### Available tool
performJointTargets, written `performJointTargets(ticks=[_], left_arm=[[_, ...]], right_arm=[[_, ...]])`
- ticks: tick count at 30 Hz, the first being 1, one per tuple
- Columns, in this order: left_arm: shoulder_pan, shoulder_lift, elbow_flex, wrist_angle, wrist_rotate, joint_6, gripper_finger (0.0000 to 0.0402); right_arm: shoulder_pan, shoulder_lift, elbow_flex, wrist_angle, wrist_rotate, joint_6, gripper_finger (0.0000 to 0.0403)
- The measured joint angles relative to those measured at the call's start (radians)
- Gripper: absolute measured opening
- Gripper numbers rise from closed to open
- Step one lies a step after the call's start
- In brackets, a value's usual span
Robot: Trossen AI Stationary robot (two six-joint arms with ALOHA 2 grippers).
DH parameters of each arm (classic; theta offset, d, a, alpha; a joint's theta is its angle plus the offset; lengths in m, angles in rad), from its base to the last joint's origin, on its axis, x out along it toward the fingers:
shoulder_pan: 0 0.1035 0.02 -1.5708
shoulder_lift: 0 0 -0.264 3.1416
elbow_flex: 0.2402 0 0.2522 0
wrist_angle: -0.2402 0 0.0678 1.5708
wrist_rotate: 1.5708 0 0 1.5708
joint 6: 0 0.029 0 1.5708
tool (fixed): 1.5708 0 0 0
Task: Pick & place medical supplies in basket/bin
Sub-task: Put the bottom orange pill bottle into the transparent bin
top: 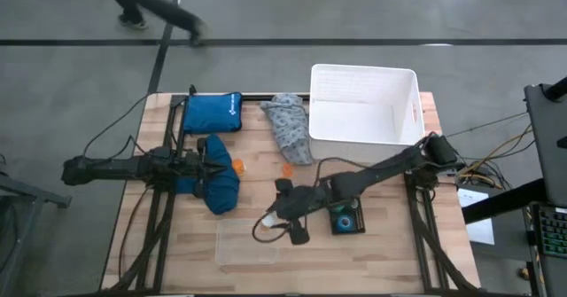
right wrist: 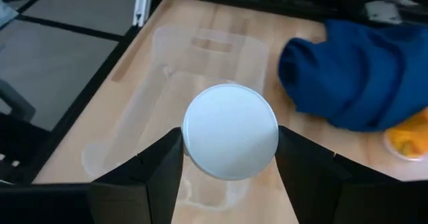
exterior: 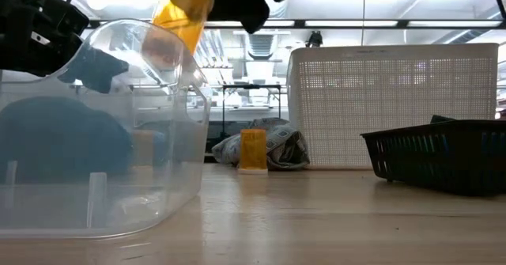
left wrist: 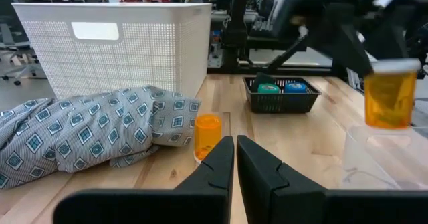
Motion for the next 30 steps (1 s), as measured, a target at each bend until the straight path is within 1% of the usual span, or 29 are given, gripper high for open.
performJointTargets(ticks=[6, 11, 17, 20, 25, 30], left_arm=[[0.000, 0.000, 0.000, 0.000, 0.000, 0.000, 0.0026], [0.000, 0.000, 0.000, 0.000, 0.000, 0.000, 0.0026], [0.000, 0.000, 0.000, 0.000, 0.000, 0.000, 0.0026], [0.000, 0.000, 0.000, 0.000, 0.000, 0.001, 0.0026], [0.000, 0.006, 0.000, 0.000, 0.000, 0.004, 0.0026], [0.000, 0.006, 0.000, 0.000, 0.000, 0.004, 0.0026]], right_arm=[[0.019, 0.103, 0.093, -0.007, 0.027, 0.036, 0.0215], [0.021, 0.218, 0.224, -0.140, 0.026, 0.051, 0.0215], [0.033, 0.324, 0.394, -0.356, 0.021, 0.061, 0.0215], [0.034, 0.369, 0.456, -0.424, 0.021, 0.065, 0.0215], [0.035, 0.416, 0.514, -0.442, 0.025, 0.073, 0.0215], [0.036, 0.421, 0.520, -0.460, 0.045, 0.067, 0.0215]])
